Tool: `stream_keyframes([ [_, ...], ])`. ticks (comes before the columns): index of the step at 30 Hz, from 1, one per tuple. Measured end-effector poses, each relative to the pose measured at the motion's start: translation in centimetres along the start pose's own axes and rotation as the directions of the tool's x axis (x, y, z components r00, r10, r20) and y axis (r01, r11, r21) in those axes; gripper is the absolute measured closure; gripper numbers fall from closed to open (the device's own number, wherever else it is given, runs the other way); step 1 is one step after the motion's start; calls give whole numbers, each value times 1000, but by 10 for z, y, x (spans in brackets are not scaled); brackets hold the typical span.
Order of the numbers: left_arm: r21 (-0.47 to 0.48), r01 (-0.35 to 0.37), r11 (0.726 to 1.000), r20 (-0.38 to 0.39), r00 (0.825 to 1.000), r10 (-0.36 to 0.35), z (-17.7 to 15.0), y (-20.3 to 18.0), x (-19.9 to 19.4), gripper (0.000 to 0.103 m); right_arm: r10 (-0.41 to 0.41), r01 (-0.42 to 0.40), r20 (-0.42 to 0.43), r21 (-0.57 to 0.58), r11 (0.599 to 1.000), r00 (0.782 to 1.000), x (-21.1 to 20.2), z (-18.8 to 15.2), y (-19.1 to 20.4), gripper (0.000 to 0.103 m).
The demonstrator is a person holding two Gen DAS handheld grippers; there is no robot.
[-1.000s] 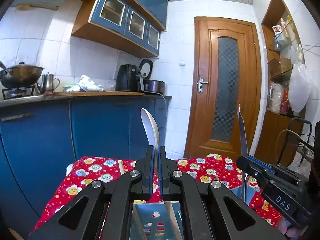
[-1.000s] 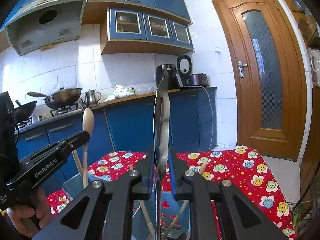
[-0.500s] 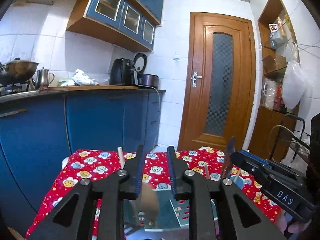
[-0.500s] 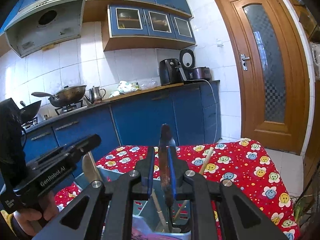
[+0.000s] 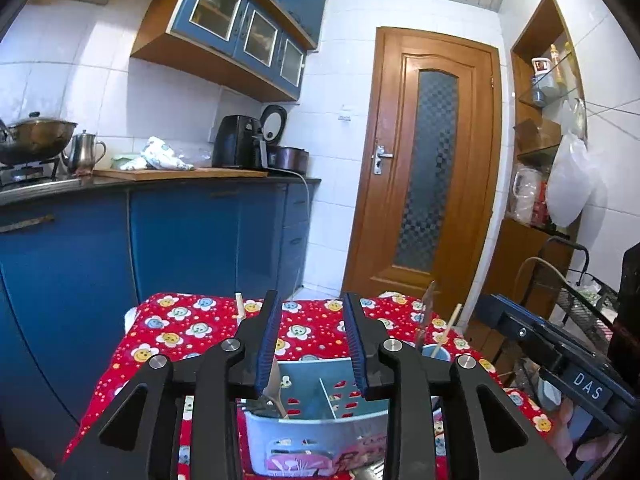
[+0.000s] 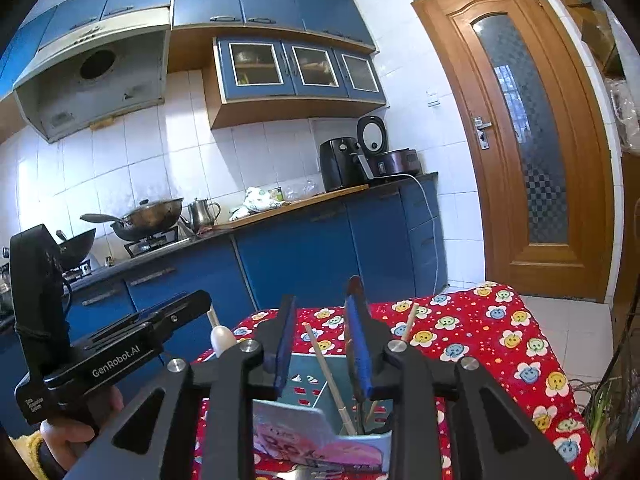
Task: Organize utensils
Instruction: 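Move both open tools back down to the forks on the cloth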
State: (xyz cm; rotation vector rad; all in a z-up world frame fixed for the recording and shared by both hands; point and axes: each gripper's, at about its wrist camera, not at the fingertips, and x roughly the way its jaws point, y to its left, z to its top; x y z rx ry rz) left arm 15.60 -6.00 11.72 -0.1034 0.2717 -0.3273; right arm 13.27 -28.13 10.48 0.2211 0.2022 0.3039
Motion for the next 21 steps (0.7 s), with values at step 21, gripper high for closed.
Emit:
stream_keyframes([
  [21,47,36,998,-149,988,-29,-21,4,-48,71,-50,57,-83,90,994,995,-55,-30,-4,71],
])
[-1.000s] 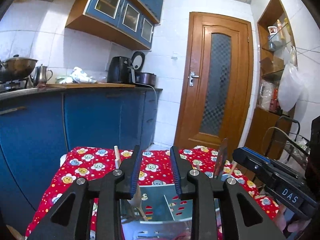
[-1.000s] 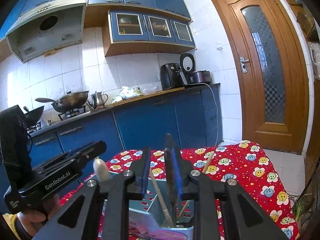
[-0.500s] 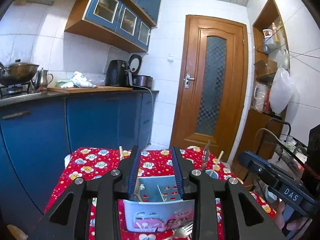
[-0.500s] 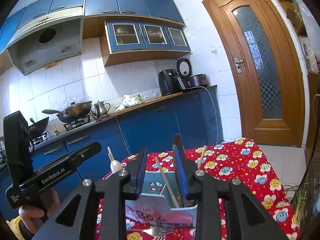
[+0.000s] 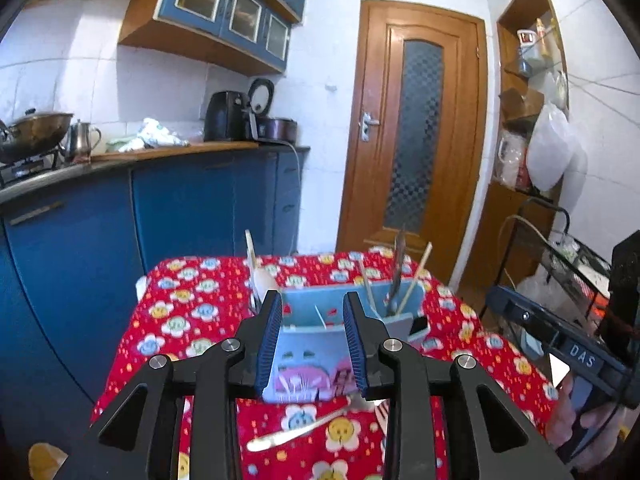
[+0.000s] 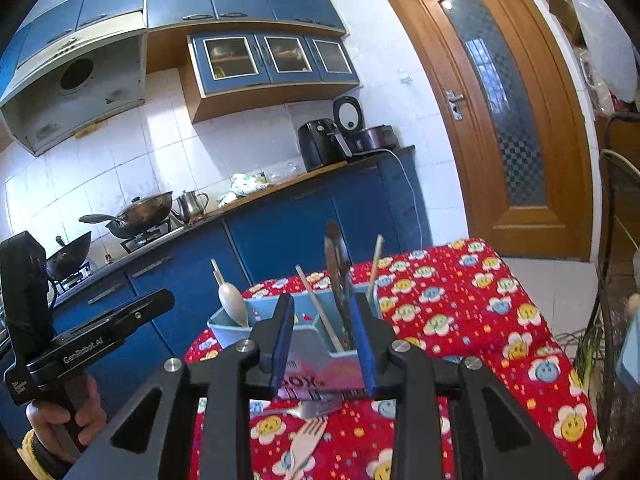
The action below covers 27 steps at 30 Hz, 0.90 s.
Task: Organize utensils
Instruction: 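Move both open tools back down to the forks on the cloth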
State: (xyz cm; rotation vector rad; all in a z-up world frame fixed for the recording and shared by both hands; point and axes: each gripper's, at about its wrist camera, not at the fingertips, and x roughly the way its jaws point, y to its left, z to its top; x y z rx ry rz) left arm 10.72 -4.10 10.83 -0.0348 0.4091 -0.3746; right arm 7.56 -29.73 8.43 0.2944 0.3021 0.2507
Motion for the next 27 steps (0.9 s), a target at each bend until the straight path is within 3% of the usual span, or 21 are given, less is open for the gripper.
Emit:
stream_keyframes([
  [15,17,-2,1000,-222,975,6,-42,8,30,71,-25,29,-187,20,999,982,16,-30,-11,67],
  [27,-36,-52,998,-254,966,41,-60,36,35,71,-4,46,-386,101,994,922,70,-59,-10,67],
])
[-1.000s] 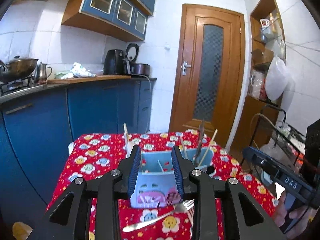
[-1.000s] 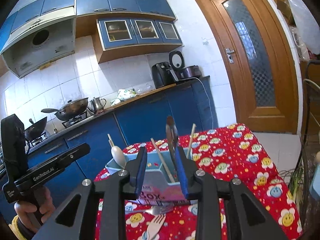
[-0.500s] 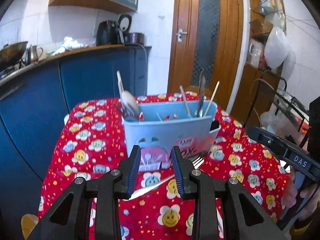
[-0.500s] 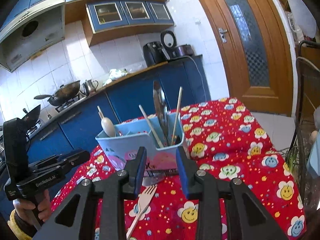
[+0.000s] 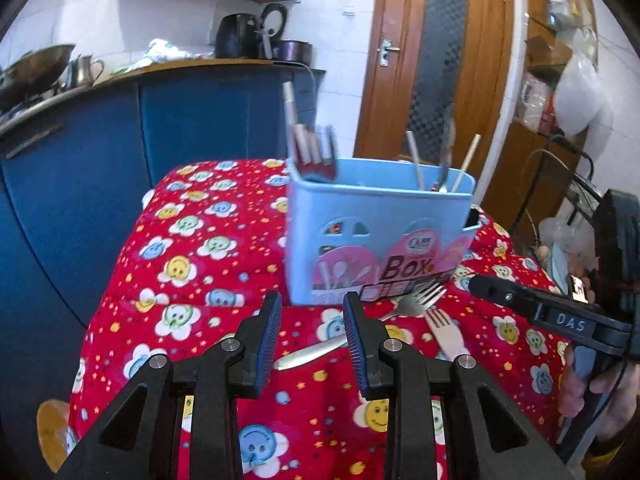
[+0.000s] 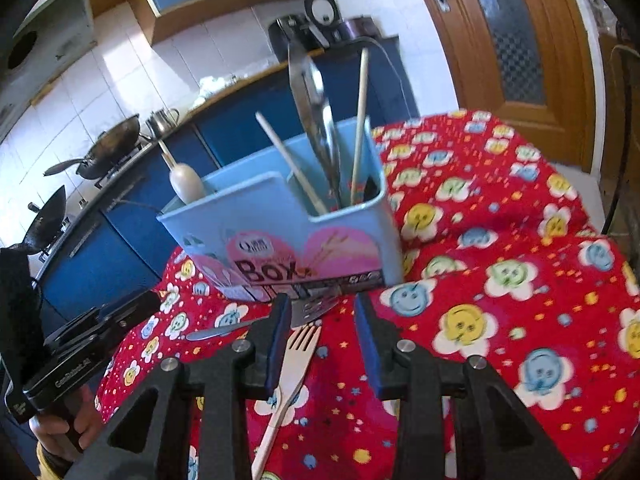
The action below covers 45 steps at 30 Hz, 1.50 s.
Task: Organize utensils
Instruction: 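Move both open tools back down to the forks on the cloth, then grasp the silver fork by its handle with the right tool and lift it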
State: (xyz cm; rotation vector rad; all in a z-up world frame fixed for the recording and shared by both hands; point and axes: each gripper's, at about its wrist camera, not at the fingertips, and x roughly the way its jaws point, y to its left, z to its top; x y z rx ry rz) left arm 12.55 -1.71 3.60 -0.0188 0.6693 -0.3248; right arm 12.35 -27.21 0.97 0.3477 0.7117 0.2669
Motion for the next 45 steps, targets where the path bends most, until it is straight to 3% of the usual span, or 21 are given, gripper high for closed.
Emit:
stream_keyframes([
  [11,-79,-23,997,9,1000,24,-10,28,4,71,-63,66,-114,30,997,991,40,-1,4,67],
  [19,-85,3,996,30,1000,0,-10,30,0,71,-57,62,-117,47,997,992,53,5,6,67],
  [23,-88,7,996,27,1000,-5,-11,29,-1,71,-77,84,-117,57,995,990,56,7,6,87],
  [25,-90,8,996,26,1000,-6,-11,28,-2,71,-58,67,-107,82,994,993,54,7,2,90],
  [31,-95,11,995,22,1000,-9,-11,26,-6,71,38,-39,6,126,991,999,31,7,-1,95],
  [35,-96,21,995,19,1000,-19,-10,21,-11,71,84,-96,113,105,990,990,4,12,6,98],
  [45,-81,59,995,10,998,-58,-9,7,-20,71,123,-137,351,15,991,928,-72,37,26,100],
])
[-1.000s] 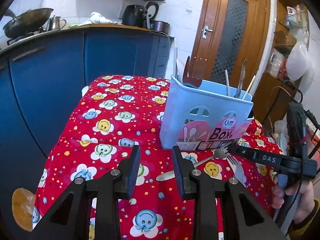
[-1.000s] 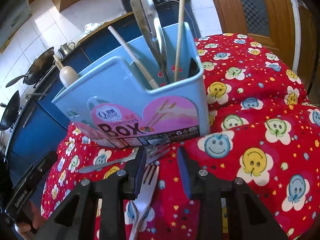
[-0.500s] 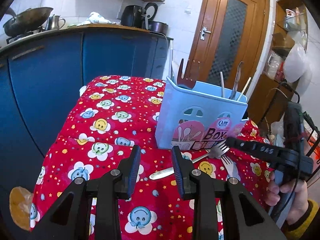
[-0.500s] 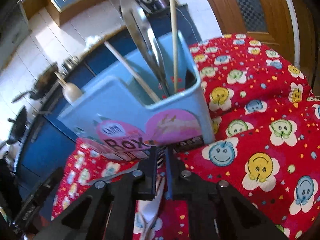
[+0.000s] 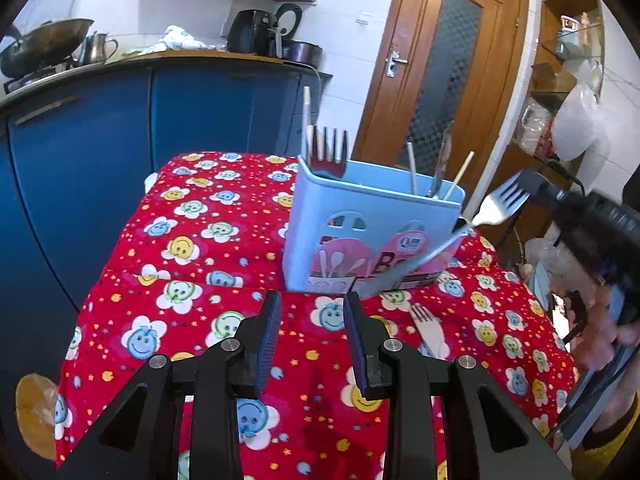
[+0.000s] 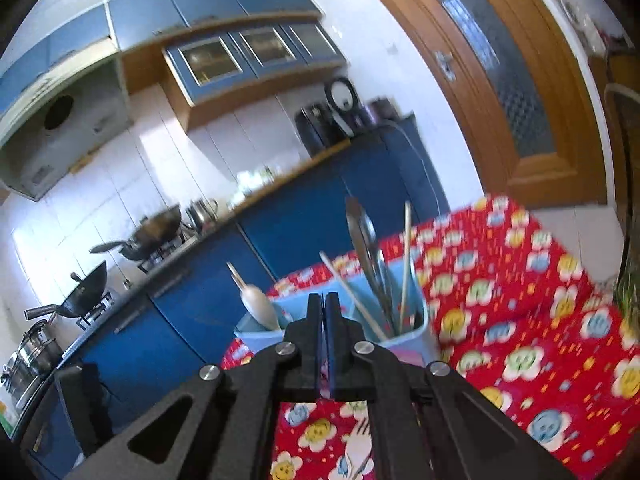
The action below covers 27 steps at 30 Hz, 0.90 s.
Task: Organize utensils
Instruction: 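Grasp the silver fork by its handle with the right tool and lift it, then grasp the beige plastic fork with the left tool while the right tool holds the silver fork raised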
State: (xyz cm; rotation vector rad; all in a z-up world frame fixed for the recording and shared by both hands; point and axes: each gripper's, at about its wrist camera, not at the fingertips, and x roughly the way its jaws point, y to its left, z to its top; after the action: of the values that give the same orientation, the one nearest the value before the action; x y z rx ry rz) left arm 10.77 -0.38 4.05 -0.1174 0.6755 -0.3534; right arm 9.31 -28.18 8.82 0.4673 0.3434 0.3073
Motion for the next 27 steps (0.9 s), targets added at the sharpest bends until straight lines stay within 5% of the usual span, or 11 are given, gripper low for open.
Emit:
stream_keyframes([
  [16,3,156,988,-174,973,-154,-6,-51,29,71,-110,134,131,-185,974,985,-70,32,5,100],
  [27,53,156,986,-325,937,-131,-12,-89,76,71,-110,135,161,-156,978,981,-97,28,-26,100],
])
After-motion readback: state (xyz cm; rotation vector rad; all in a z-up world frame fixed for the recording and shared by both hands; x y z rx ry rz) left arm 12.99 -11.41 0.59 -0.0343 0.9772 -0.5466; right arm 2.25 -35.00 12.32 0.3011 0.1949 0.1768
